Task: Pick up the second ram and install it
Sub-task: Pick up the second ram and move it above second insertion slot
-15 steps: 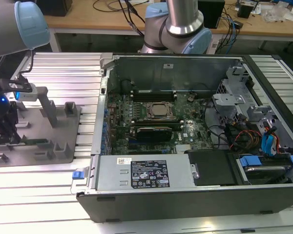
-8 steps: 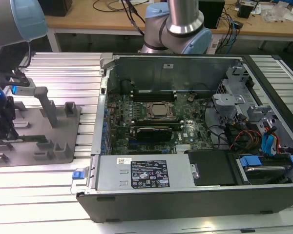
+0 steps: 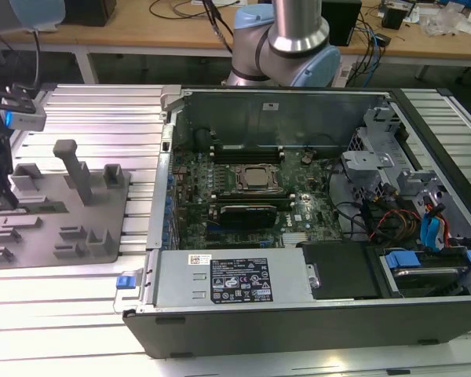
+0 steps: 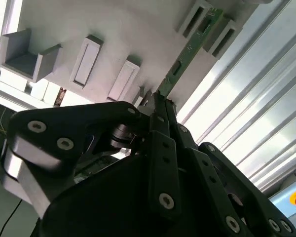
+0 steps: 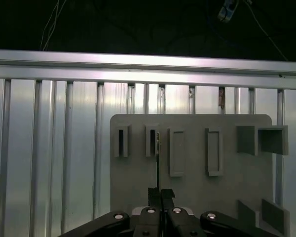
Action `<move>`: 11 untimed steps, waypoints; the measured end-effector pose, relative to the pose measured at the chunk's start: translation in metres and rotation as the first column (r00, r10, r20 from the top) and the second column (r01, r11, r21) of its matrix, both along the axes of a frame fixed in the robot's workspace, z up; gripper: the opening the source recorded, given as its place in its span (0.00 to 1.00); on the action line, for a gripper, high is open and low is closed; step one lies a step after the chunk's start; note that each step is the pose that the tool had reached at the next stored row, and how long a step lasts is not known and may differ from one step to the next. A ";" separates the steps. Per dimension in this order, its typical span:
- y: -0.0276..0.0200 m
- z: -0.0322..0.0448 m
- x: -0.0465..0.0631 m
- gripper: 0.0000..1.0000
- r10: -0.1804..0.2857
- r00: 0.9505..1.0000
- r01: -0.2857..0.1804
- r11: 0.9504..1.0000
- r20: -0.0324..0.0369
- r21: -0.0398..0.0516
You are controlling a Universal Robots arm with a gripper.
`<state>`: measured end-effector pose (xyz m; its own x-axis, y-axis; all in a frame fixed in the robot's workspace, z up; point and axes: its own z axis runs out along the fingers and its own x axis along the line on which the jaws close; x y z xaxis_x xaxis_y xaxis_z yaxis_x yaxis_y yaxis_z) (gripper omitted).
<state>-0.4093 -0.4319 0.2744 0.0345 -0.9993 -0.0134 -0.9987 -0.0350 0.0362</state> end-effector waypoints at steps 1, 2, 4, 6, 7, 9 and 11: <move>0.0002 0.0045 0.000 0.09 0.000 1.000 0.000 1.000 0.000 0.000; 0.0005 0.0077 0.000 0.09 0.000 1.000 0.000 1.000 0.000 0.000; 0.0009 0.0200 0.000 0.09 0.000 1.000 0.000 1.000 0.000 0.000; 0.0015 0.0350 0.000 0.09 0.000 1.000 0.000 1.000 0.000 0.000; 0.0017 0.0389 0.000 0.09 0.000 1.000 0.000 1.000 0.000 0.000; 0.0021 0.0467 0.000 0.09 0.000 1.000 0.000 1.000 0.000 0.000; 0.0032 0.0603 0.000 0.09 0.000 1.000 0.000 1.000 0.000 0.000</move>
<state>-0.4092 -0.4287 0.3347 0.0344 -0.9993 -0.0129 -0.9987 -0.0349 0.0363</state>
